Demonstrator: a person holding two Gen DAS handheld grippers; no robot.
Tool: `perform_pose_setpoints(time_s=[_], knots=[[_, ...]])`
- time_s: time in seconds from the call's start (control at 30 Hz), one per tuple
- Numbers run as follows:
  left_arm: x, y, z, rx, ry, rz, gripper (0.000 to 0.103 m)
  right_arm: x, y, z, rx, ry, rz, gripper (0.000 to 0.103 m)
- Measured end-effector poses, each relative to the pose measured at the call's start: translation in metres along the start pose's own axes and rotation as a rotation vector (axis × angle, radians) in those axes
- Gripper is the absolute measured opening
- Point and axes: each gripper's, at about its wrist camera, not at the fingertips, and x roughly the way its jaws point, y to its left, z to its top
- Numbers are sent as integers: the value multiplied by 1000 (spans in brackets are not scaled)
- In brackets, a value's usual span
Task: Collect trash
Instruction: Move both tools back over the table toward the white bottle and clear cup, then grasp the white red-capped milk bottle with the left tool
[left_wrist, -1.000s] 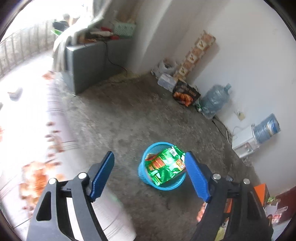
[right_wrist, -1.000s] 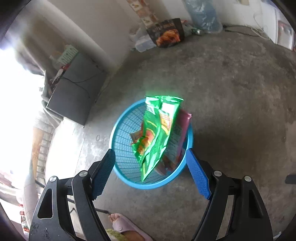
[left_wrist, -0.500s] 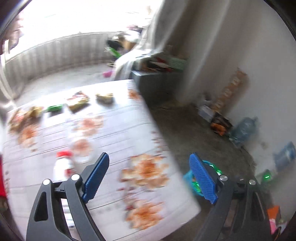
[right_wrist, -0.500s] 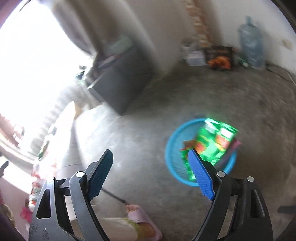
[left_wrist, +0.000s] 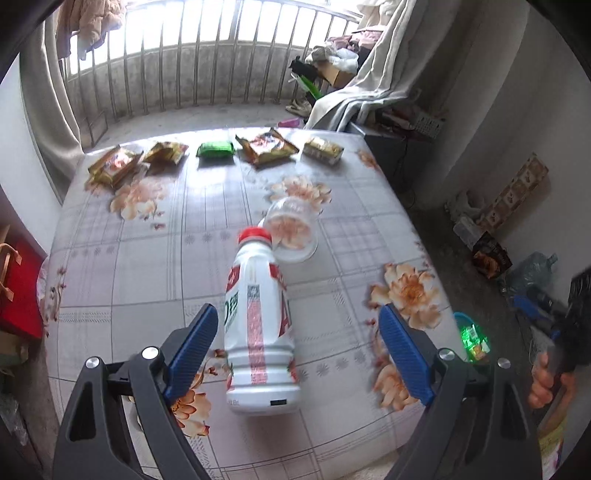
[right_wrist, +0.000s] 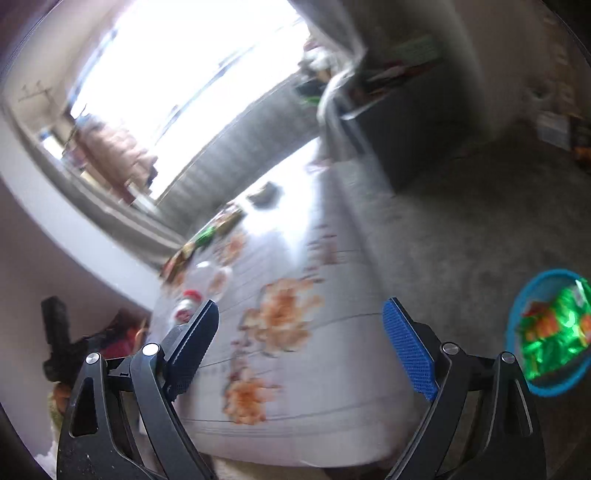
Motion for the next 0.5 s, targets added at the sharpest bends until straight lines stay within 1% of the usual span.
perform_pose_setpoints(time_s=[0.1, 0.2, 0.3, 0.37, 0.43, 0.5], knots=[[19, 5, -8, 24, 34, 11, 87, 32, 40, 3, -75, 68, 44, 86], [39, 5, -12, 57, 50, 40, 87, 64, 70, 6, -137, 123, 47, 86], [57, 11, -12, 57, 76, 67, 86, 88, 92, 9, -171, 171, 62, 86], [67, 17, -11, 50, 94, 66, 86, 103, 107, 12, -196, 196, 65, 86], [73, 22, -10, 44, 105, 61, 83, 115, 119, 15, -225, 217, 69, 86], [80, 27, -9, 35, 118, 56, 76, 131, 133, 18, -247, 241, 68, 86]])
